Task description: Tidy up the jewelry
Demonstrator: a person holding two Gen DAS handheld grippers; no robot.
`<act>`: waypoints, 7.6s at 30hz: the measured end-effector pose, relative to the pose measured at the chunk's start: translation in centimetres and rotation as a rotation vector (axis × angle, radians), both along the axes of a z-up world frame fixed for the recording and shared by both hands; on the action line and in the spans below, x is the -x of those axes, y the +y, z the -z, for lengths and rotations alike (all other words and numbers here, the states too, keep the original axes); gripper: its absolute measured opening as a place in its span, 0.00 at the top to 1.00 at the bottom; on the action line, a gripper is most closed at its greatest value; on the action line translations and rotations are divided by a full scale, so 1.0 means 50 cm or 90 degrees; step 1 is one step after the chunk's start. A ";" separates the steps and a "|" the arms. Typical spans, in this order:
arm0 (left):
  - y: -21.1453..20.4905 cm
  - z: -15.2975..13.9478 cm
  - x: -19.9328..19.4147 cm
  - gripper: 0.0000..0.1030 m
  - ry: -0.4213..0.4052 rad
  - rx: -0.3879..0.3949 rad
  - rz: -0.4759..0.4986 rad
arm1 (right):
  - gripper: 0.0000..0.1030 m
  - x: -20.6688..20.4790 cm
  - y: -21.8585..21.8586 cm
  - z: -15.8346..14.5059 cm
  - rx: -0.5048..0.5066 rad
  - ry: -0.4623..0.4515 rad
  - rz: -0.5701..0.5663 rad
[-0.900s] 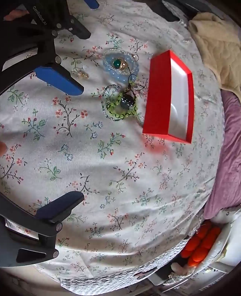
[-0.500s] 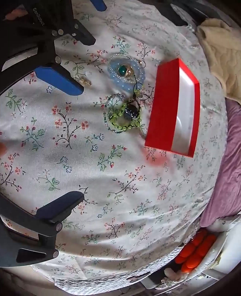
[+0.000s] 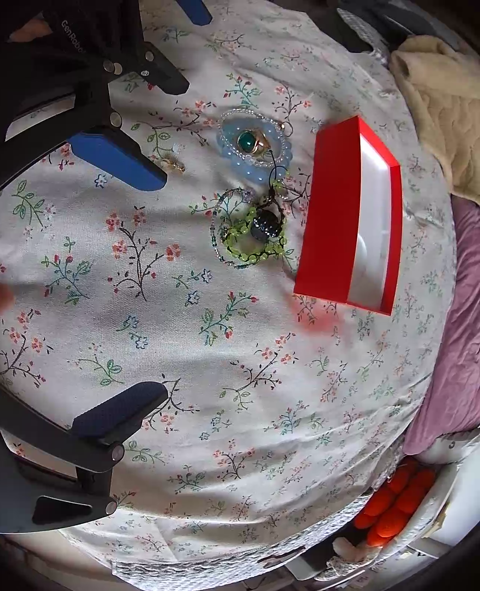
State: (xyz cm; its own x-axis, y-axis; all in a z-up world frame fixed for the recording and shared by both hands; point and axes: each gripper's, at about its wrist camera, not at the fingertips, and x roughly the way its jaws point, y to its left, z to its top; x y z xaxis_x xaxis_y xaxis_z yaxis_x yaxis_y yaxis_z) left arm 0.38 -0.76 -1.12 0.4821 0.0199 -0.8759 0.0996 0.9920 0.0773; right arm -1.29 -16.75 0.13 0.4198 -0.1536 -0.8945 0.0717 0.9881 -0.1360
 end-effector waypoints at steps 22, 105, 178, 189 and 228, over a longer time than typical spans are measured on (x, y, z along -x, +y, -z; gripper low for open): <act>0.005 -0.008 -0.007 0.00 0.004 0.001 -0.002 | 0.00 0.000 0.004 0.003 0.001 0.002 -0.001; -0.020 -0.023 -0.164 1.00 0.113 0.176 0.133 | 0.40 -0.152 -0.109 0.015 -0.233 0.118 -0.010; 0.044 -0.163 -0.082 1.00 -0.002 0.239 0.130 | 0.98 -0.079 -0.062 -0.148 -0.307 -0.047 -0.078; -0.013 -0.215 -0.177 1.00 -0.022 0.279 0.147 | 0.97 -0.161 -0.039 -0.183 -0.312 -0.072 -0.076; -0.054 -0.094 -0.351 0.88 -0.015 0.169 0.111 | 0.84 -0.343 -0.091 -0.084 -0.236 -0.054 0.008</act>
